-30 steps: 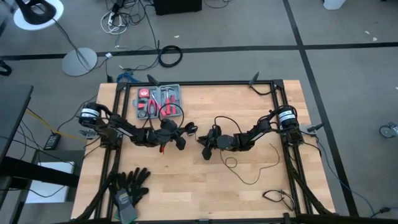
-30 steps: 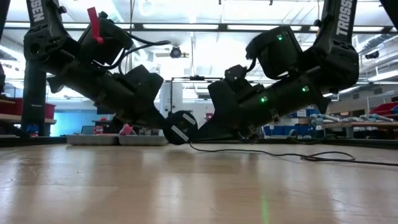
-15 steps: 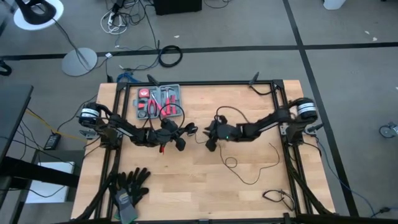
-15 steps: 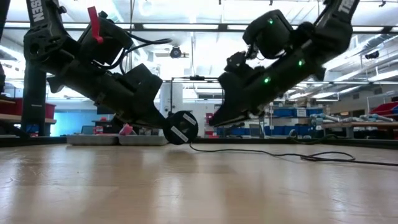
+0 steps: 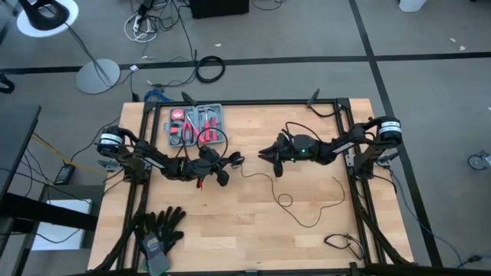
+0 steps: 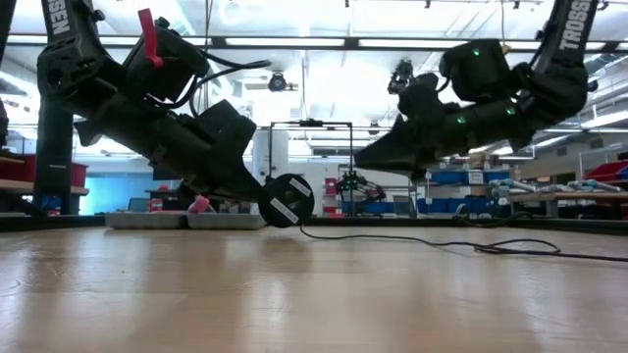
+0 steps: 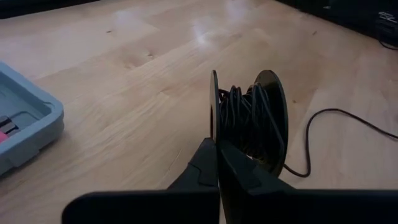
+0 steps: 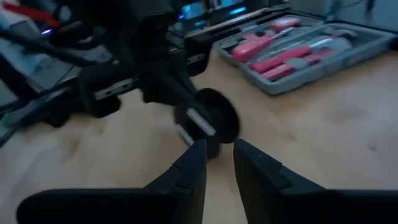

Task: Coil cords
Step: Coil the black wire onto the spool

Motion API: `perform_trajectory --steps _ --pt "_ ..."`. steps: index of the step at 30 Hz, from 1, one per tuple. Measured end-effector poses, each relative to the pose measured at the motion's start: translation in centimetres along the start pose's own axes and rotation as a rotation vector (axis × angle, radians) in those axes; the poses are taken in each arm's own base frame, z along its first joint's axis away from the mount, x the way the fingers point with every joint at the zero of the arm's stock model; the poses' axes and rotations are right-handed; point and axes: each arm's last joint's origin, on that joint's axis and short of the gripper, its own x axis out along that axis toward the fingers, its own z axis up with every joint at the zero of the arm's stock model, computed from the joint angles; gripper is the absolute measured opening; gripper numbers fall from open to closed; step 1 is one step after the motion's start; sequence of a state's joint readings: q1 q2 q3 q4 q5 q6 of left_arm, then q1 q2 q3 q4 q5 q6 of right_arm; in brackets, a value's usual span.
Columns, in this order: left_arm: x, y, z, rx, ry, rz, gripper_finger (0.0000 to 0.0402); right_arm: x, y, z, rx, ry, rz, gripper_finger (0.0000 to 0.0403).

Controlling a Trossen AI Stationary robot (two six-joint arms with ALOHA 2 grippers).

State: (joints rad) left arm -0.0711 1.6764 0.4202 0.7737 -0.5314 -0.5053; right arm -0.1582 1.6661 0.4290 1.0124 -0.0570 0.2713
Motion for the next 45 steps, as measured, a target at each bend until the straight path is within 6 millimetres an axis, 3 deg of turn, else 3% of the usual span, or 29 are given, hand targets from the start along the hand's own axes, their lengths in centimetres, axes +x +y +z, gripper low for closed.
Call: perform_trajectory --steps 8,16,21,45 --pt "0.0 -0.4 0.6 0.044 -0.047 -0.047 0.0000 -0.1 -0.1 -1.6 -0.028 0.081 -0.141 0.0079" --pt "0.0 -0.4 0.5 0.073 -0.030 -0.075 0.0000 3.3 0.4 -1.1 -0.220 0.109 -0.074 0.0085" --pt "0.0 -0.4 0.4 0.079 -0.019 -0.074 0.0000 5.0 0.4 -0.9 -0.248 0.120 -0.067 0.0085" --pt "0.0 -0.2 0.1 0.125 0.008 -0.057 0.0000 6.1 0.5 -0.7 -0.306 0.196 0.018 0.0077"
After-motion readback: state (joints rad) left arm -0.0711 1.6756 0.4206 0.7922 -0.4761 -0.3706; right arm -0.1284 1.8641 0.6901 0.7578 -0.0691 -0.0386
